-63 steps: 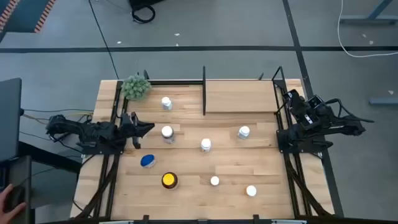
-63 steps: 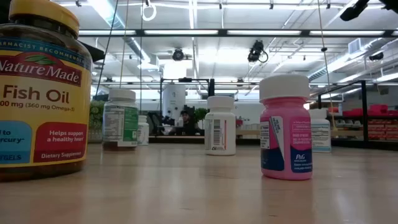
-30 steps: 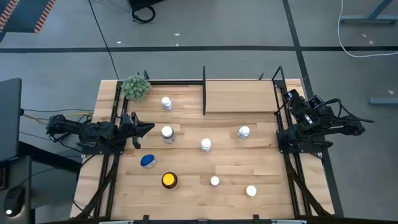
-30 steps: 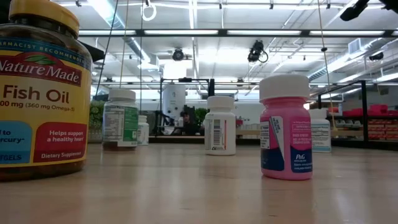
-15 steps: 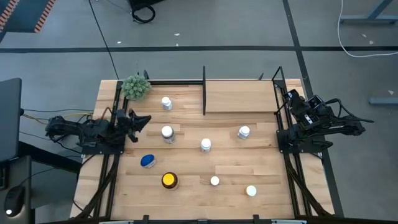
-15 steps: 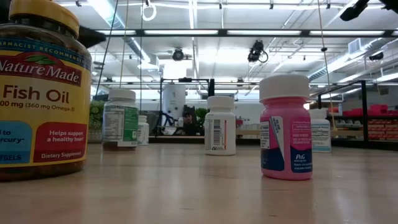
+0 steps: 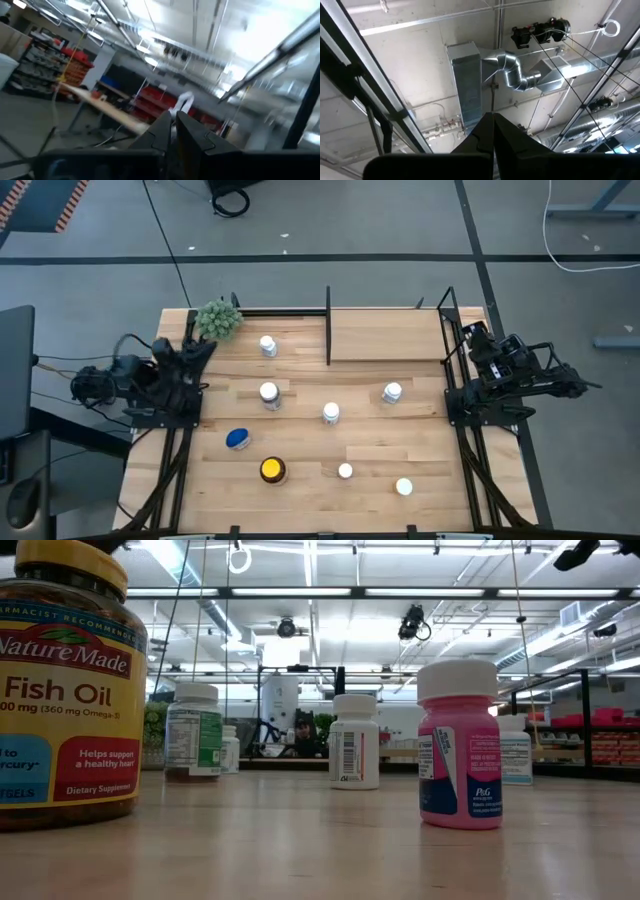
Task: Pick and place medicine bottles onto shelf by color
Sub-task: Put the white blue pill bottle on the shelf
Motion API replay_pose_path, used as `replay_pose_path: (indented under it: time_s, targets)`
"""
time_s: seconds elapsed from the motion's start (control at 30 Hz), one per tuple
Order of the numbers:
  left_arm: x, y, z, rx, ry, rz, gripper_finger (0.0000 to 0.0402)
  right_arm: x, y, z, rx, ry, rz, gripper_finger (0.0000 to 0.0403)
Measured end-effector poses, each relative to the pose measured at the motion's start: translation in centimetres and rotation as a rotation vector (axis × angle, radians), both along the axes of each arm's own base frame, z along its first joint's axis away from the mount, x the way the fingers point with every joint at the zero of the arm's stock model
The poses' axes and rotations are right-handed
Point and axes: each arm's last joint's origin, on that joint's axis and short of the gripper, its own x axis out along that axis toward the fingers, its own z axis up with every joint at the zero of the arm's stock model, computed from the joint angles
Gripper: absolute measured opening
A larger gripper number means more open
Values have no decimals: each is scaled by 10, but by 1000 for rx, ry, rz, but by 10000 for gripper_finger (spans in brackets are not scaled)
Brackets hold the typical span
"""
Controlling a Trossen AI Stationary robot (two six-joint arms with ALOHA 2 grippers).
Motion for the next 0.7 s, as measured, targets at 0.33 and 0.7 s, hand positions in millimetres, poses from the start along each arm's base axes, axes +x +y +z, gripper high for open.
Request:
replay_pose_path:
  time_s: [0.33,0.7]
  targets:
    - [-36,7,58,-116,-223,-16,27,8,-7,34,215,194,-126,8]
    - [16,1,107,63,226,173,29,93,-12,86,522,1032,-145,8]
